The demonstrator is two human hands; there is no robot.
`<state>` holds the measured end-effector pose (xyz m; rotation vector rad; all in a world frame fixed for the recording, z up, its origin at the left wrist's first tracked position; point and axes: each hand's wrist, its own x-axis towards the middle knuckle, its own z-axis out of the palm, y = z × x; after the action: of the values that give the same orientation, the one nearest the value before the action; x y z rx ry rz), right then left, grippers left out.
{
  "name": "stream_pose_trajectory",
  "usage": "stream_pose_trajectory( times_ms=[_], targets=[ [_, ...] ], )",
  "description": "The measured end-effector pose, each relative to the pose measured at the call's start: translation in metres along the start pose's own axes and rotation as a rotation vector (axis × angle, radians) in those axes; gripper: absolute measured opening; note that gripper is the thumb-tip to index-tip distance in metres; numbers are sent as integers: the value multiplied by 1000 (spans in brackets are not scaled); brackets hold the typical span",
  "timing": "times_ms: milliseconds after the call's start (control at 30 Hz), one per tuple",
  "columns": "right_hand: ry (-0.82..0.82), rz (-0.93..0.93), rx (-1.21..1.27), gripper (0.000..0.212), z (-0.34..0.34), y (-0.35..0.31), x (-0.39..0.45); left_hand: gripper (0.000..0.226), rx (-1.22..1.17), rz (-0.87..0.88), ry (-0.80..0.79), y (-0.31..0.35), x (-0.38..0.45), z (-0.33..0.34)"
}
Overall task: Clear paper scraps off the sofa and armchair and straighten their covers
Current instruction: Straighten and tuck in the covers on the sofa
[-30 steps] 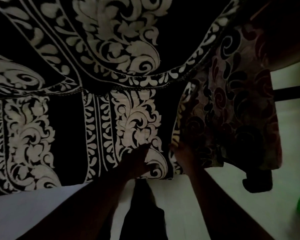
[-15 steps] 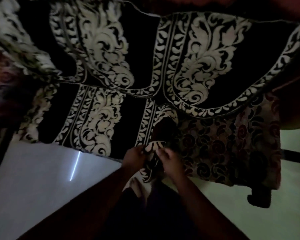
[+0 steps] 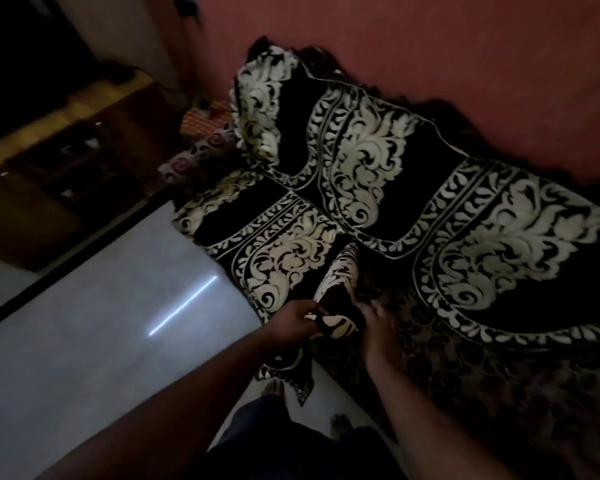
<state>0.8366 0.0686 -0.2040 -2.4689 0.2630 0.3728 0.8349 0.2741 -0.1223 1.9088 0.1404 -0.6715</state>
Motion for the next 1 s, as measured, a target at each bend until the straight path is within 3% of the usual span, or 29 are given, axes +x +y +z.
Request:
stream_pose_trajectory(
  times_ms=[100, 167, 233, 333, 400, 467, 533, 600, 667, 733, 767, 833, 900, 933, 1000],
  targets=[
    [-50, -60, 57, 34, -19, -9, -2, 29, 254, -7, 102, -18, -29, -6],
    [-172, -130, 92, 43, -23, -18, 1, 47, 410, -66, 155, -34, -50, -2],
    [-335, -218, 171, 47, -21, -22, 1, 40, 590, -168, 216, -53, -77, 6],
    [-574, -366, 147, 47, -3, -22, 8, 32, 875, -239, 459, -89, -114, 7],
    [-670, -458, 111, 42, -11, -50, -9, 43, 727, -319, 599, -107, -139, -4],
    [-737, -518, 70, 40, -18, -76, -21, 40, 360, -359, 713, -117, -160, -17],
    [-769, -620, -5, 40, -22, -106, -30, 24, -24, -308, 909, -111, -185, -29],
    [-810, -700, -103, 9, -31, -138, -46, 16, -319, -240, 1075, -105, -206, -39],
    [-779, -814, -226, 14, -34, -164, -57, 16, -574, -182, 1132, -97, -223, -51],
    [-713, -906, -402, 30, -37, -186, -68, 19, -627, -150, 1071, -97, -241, -67],
    [-666, -941, -524, 43, -41, -196, -74, 20, -515, -155, 982, -103, -250, -76],
    [-577, -1068, -839, 55, -43, -211, -82, 28, 41, -224, 650, -114, -272, -89],
    [-548, -1155, -1108, 45, -36, -219, -92, 49, 527, -226, 354, -125, -294, -97],
    [-544, -1142, -1190, 42, -30, -223, -98, 59, 636, -229, 272, -127, -305, -99],
    [-535, -1081, -1283, 40, -16, -232, -114, 69, 732, -405, 131, -132, -319, -103]
  ],
)
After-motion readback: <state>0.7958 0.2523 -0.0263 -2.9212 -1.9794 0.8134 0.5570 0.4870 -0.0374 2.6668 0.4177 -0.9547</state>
